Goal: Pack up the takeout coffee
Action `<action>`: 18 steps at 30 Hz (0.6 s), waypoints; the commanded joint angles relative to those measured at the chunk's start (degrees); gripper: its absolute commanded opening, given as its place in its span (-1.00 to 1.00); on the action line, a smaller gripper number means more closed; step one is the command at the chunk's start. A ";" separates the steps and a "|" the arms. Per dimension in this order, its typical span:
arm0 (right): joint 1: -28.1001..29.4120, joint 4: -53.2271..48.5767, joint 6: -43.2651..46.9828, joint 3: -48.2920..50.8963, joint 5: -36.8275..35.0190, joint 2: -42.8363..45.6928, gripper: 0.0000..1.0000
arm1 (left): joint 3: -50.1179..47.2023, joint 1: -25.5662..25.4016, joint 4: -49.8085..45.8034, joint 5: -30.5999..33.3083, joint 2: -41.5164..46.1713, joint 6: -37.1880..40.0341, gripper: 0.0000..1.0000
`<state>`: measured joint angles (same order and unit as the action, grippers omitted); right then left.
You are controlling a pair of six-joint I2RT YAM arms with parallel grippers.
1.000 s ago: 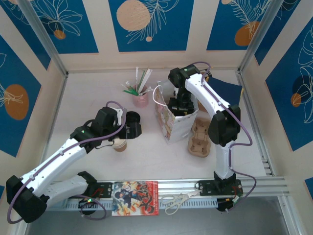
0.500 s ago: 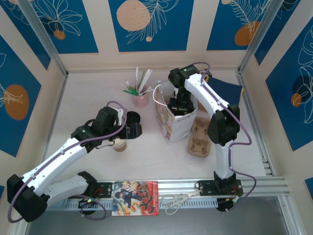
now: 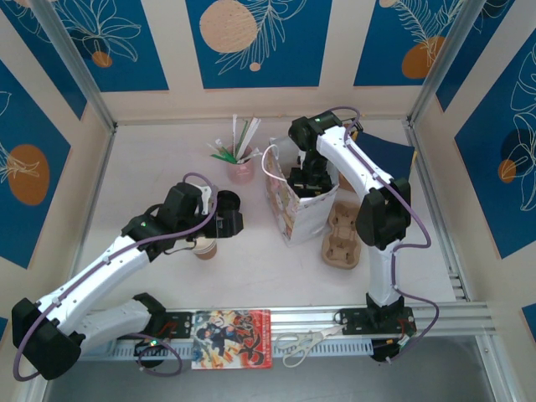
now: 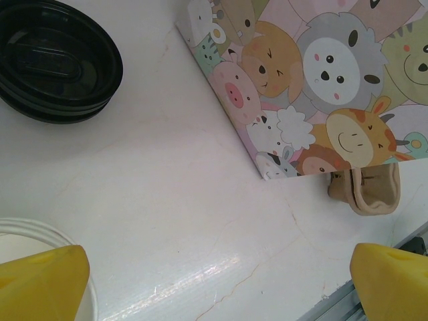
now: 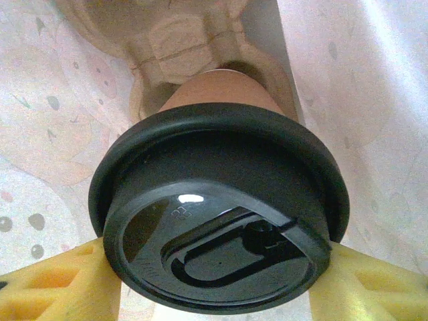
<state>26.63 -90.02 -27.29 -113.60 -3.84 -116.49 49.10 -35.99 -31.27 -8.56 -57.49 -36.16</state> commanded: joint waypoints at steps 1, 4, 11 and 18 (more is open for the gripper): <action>-0.35 1.42 0.59 1.19 0.41 -2.08 0.28 | 0.20 0.57 0.22 -1.11 0.31 -0.22 1.00; -0.35 1.34 0.62 1.10 0.54 -2.17 0.28 | 0.09 0.57 0.24 -1.02 0.27 -0.31 1.00; -0.22 1.25 0.57 0.93 0.58 -1.95 0.28 | 0.29 0.58 0.47 -1.13 -0.09 -0.40 1.00; -0.22 1.30 0.53 0.84 0.54 -1.99 0.28 | 0.23 0.58 0.66 -1.20 -0.21 -0.50 1.00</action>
<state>26.55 -90.00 -27.24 -113.60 -3.64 -116.49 49.10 -35.99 -31.24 -8.58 -57.49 -36.18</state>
